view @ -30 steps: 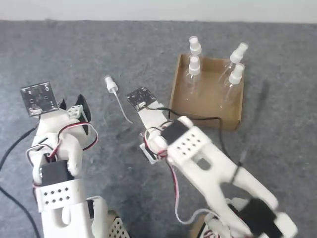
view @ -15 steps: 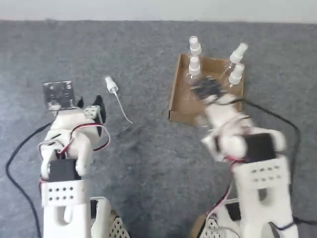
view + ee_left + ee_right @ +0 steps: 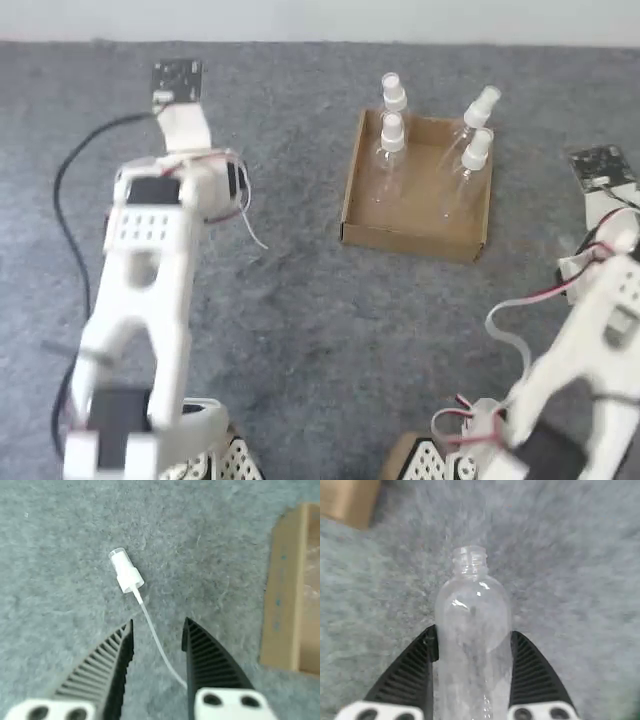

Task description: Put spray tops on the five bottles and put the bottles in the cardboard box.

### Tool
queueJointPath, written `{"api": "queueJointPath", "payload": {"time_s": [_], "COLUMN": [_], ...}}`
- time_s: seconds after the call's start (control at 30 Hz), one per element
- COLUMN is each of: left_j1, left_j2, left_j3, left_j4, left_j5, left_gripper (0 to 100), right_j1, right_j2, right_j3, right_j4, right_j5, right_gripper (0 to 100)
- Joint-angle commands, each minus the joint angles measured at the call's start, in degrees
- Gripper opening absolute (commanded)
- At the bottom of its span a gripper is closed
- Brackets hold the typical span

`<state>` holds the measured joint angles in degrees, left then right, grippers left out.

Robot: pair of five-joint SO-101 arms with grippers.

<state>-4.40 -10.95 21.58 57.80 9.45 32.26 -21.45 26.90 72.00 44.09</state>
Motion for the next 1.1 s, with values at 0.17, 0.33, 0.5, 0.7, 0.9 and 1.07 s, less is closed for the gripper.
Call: {"api": "queueJointPath", "payload": {"time_s": [0.17,0.33,0.5,0.7,0.9,1.07], "left_j1": [-5.5,-6.2,-6.2,-7.1,-6.8,-5.2], "left_j2": [32.2,45.7,57.7,70.6,80.9,86.4], "left_j3": [-31.3,-48.8,-65.3,-81.0,-95.6,-109.2], "left_j4": [4.6,10.9,17.3,26.2,33.5,42.9], "left_j5": [6.9,7.5,7.6,10.6,10.5,7.5], "left_gripper": [15,15,15,15,14,5], "right_j1": [4.0,3.9,4.0,4.0,4.0,4.0], "right_j2": [18.2,20.5,21.5,23.3,26.2,28.3], "right_j3": [-7.5,-7.1,-7.1,-7.1,-7.1,-7.1], "right_j4": [-6.5,-8.7,-8.6,-8.9,-11.4,-11.4], "right_j5": [0.7,0.5,0.5,0.5,-1.1,-1.1], "right_gripper": [0.7,0.7,0.7,0.7,0.7,0.7]}}
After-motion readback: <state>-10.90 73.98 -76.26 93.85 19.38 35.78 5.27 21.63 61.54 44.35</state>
